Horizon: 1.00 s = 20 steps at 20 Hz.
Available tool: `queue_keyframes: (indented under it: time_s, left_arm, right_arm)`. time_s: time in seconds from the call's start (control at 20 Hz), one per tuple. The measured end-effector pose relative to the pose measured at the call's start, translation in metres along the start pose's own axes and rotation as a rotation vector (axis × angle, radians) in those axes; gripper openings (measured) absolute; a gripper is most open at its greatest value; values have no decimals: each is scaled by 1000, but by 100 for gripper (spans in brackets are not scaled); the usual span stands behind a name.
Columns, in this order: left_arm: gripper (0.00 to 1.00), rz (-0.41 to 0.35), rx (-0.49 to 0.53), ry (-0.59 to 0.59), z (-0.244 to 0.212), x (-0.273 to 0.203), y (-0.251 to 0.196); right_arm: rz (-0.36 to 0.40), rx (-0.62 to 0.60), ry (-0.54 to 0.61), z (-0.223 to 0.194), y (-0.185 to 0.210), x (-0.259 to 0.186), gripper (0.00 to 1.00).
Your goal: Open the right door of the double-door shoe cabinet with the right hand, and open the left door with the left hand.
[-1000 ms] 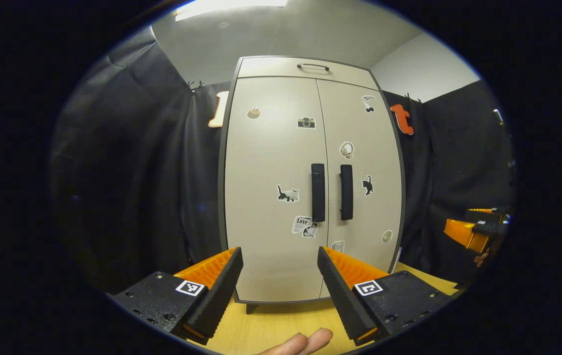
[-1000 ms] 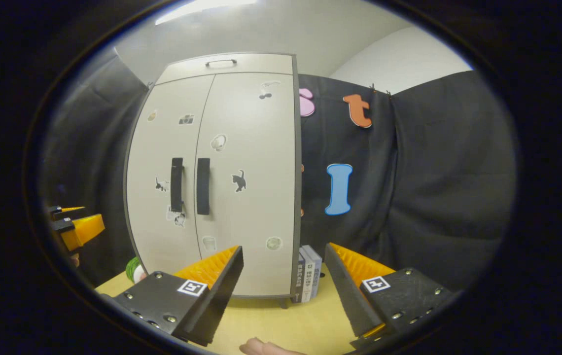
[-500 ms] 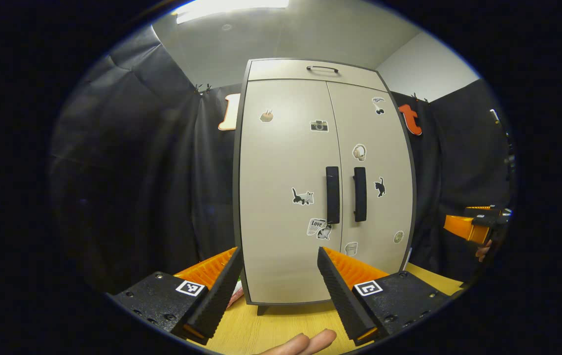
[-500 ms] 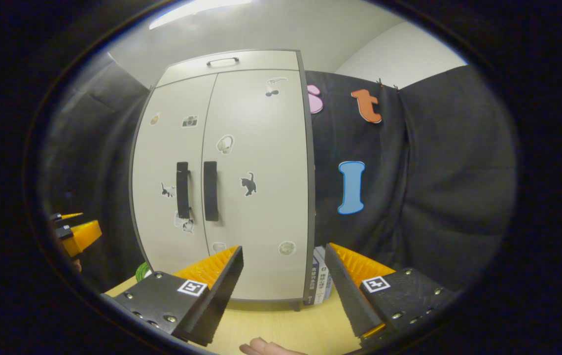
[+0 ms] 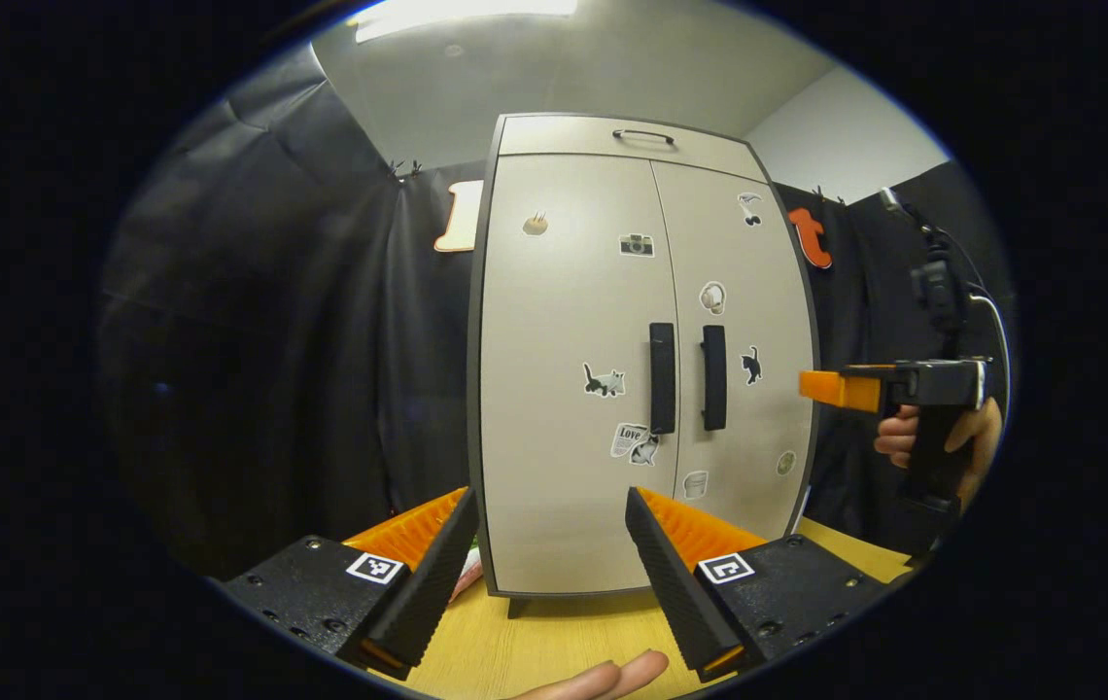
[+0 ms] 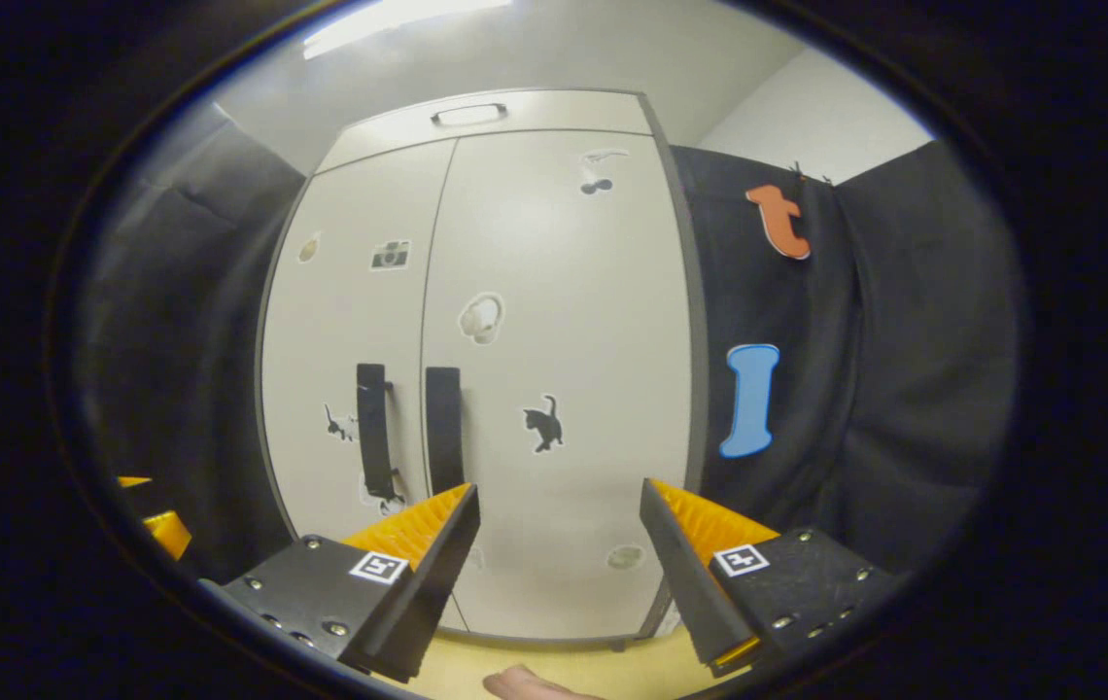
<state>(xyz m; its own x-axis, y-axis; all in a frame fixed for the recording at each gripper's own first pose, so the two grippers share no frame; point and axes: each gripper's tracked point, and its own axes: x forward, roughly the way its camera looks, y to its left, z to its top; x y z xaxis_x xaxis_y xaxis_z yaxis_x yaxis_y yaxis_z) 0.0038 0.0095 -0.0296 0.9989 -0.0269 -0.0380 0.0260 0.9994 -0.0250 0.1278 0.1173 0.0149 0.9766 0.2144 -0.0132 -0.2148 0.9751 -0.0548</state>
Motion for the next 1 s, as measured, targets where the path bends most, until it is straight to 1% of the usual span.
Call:
queue_keyframes:
  time_s: [0.05,0.1,0.15,0.25,0.35,0.45,0.5,0.55,0.6,0.65,0.75,0.85,0.9,0.95,1.0]
  left_arm:
    - [94,-1,8,8,-3,-1,2]
    - [94,-8,9,13,-5,-3,2]
    - [94,-16,6,17,-8,-4,2]
    - [95,-19,10,19,-11,-5,5]
    - [94,-1,29,18,-14,-5,12]
    - [95,4,18,29,-19,-8,14]
    - [94,-3,4,33,-20,-9,13]
    - [95,-4,-4,39,-24,-9,14]
    - [95,-3,-7,45,-26,-9,17]
    - [94,0,-12,46,-28,-9,18]
    - [95,9,-19,54,-30,-8,21]
    - [95,5,-22,56,-32,-11,23]
    - [95,3,-22,55,-34,-12,24]
    - [94,3,-20,55,-35,-13,24]
    - [95,8,-22,55,-36,-13,26]
  right_arm:
    - [9,-20,-4,0,10,9,98]
    - [21,-30,-2,-2,19,18,94]
    - [27,-30,-1,-1,26,27,94]
    - [38,-22,8,-1,38,41,99]
    - [53,-11,9,-1,47,52,99]
    - [59,13,26,-7,53,65,99]
    - [71,32,44,-11,57,70,94]
    - [72,44,61,-14,59,74,99]
    - [68,42,64,-16,60,79,94]
    - [63,27,55,-15,61,82,98]
    - [58,5,40,-14,66,89,98]
    - [51,12,51,-17,71,97,98]
    - [28,18,67,-19,70,102,99]
    - [4,14,56,-15,69,105,98]
    - [-21,8,84,-18,69,103,98]
